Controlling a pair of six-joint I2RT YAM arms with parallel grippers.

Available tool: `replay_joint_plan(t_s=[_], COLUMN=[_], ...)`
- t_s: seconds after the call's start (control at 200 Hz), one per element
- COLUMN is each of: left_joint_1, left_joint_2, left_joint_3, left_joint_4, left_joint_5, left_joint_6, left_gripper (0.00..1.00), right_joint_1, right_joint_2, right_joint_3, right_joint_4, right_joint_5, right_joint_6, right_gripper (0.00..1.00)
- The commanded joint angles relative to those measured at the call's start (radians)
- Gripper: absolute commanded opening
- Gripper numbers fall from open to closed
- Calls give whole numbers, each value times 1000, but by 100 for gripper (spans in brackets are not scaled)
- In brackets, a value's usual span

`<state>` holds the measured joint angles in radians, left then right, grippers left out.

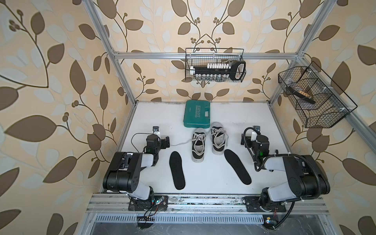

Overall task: Insert the insole into the shoe
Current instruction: Pick up the insole from the center of the board.

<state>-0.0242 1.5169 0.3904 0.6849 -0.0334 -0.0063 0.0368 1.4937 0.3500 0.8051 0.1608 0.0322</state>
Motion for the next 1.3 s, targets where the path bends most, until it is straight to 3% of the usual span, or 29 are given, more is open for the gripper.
replay_joint_plan(t_s=[0.0, 1.015, 1.12, 1.16, 1.23, 1.295], left_joint_1=[11, 11, 2, -21, -66, -77], left_joint_2=[-19, -17, -66, -156, -269, -361], left_joint_3=[6, 11, -2, 21, 110, 192], left_joint_4=[36, 32, 25, -82, -311, -508], left_joint_5=[11, 15, 11, -42, -189, -178], left_joint_6=[8, 7, 29, 26, -34, -75], left_gripper=[99, 99, 99, 99, 99, 99], right_joint_1=[-2, -3, -2, 1, 6, 6], right_joint_2=[13, 13, 0, -41, -176, -245], right_joint_3=[23, 20, 15, 40, 151, 235], right_joint_4=[16, 17, 34, -34, -361, -555], right_joint_5=[2, 2, 3, 9, 40, 84], right_joint_6=[-8, -8, -14, -17, 6, 68], right_gripper=[99, 99, 99, 99, 99, 99])
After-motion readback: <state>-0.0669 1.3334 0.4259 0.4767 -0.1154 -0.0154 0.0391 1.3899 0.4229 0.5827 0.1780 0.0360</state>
